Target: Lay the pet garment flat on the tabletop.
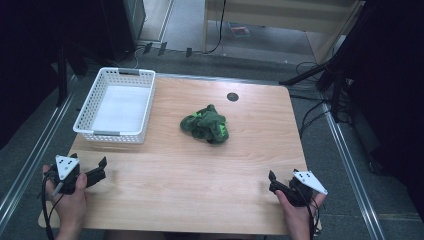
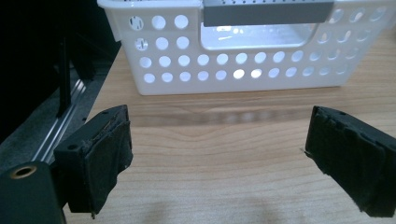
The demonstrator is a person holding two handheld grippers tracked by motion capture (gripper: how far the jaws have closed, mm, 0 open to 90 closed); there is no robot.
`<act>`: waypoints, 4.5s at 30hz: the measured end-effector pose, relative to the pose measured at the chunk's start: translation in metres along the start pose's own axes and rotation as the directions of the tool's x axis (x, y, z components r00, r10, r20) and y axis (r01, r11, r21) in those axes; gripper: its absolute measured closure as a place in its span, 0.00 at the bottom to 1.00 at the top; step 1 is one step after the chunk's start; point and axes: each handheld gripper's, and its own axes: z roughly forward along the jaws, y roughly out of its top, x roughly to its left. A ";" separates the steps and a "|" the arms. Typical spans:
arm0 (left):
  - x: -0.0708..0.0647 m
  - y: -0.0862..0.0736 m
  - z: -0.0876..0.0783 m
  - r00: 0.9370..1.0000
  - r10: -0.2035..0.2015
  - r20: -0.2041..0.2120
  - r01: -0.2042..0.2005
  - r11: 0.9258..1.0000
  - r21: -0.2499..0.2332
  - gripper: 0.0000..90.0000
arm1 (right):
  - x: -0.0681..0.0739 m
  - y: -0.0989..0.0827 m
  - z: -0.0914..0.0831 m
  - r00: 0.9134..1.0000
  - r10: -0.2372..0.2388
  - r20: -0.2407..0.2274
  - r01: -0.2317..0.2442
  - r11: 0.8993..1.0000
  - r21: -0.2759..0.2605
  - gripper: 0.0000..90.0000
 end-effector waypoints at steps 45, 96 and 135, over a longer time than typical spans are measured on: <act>0.010 0.001 0.002 0.995 -0.079 0.053 0.079 0.997 0.003 0.09 | 0.194 0.110 0.168 0.968 -0.160 -0.194 0.200 0.958 0.206 0.20; -0.162 0.053 -0.019 0.742 0.248 0.623 -0.251 0.964 -0.086 0.93 | 0.182 0.086 0.008 0.854 -0.106 -0.510 0.165 0.984 0.071 0.78; -0.080 0.075 -0.006 0.898 -0.041 0.437 0.034 0.999 0.024 0.79 | 0.149 0.055 0.068 0.911 -0.059 -0.409 0.169 0.956 0.240 0.48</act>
